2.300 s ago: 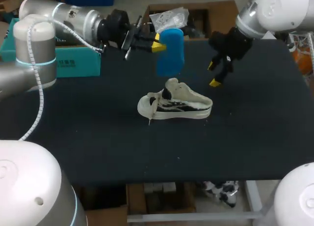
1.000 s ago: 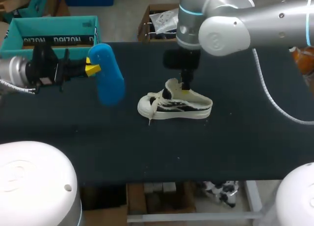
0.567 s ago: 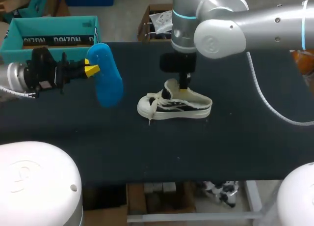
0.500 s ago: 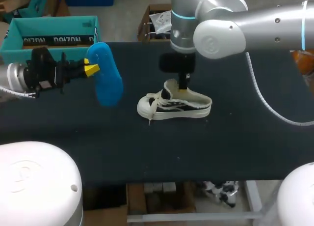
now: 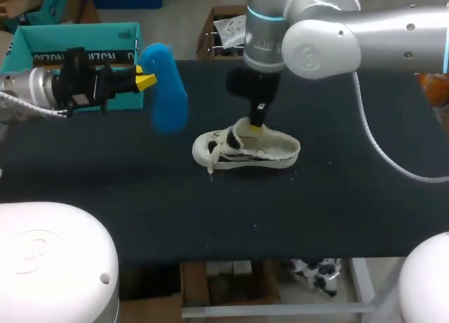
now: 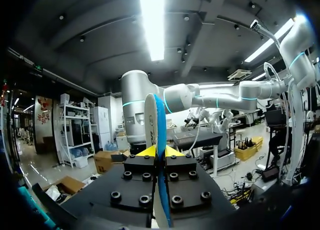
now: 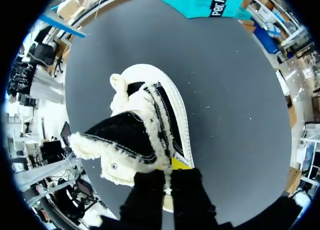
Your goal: Open the shoe tongue, take the insole out of the shoe, put the insole back into the shoe, and pack the shoe into the shoebox
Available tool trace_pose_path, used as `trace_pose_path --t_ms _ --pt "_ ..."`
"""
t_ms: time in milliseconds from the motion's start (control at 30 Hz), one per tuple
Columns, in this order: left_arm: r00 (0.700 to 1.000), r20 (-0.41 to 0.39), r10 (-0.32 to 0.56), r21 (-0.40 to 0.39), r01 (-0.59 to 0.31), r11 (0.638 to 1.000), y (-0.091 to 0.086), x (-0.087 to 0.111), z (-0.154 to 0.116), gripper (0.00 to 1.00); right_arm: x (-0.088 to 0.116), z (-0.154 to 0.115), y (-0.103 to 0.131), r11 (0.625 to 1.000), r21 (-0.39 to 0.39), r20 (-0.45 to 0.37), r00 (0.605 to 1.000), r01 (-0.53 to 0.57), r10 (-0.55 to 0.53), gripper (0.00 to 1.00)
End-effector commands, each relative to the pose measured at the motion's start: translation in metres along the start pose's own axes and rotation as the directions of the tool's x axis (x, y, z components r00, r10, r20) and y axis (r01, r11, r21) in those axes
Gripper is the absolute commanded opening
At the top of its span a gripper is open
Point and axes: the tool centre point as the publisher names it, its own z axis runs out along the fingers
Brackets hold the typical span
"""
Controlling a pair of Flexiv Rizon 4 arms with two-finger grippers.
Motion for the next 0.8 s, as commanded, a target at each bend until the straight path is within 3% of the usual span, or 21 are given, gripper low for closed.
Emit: trace_pose_path --t_ms 33,233,433,800 --pt "0.984 -0.177 0.004 0.026 0.001 1.0 0.005 -0.037 0.013 0.0 0.009 -0.007 -0.004 0.996 -0.03 -0.009 0.996 -0.086 0.086 0.0" --pt "0.961 -0.275 0.017 0.047 -0.004 0.999 -0.002 -0.065 0.03 0.0 0.025 -0.008 -0.002 0.946 -0.099 -0.074 0.95 -0.31 0.304 0.0" --pt "0.941 -0.337 0.029 0.059 -0.009 0.998 -0.008 -0.09 0.04 0.0 0.037 -0.007 0.0 0.862 -0.166 -0.113 0.877 -0.479 0.466 0.0" --pt "0.927 -0.374 0.025 0.061 -0.003 0.998 -0.006 -0.116 0.043 0.0 0.041 0.007 -0.008 0.755 -0.222 -0.174 0.787 -0.617 0.592 0.0"
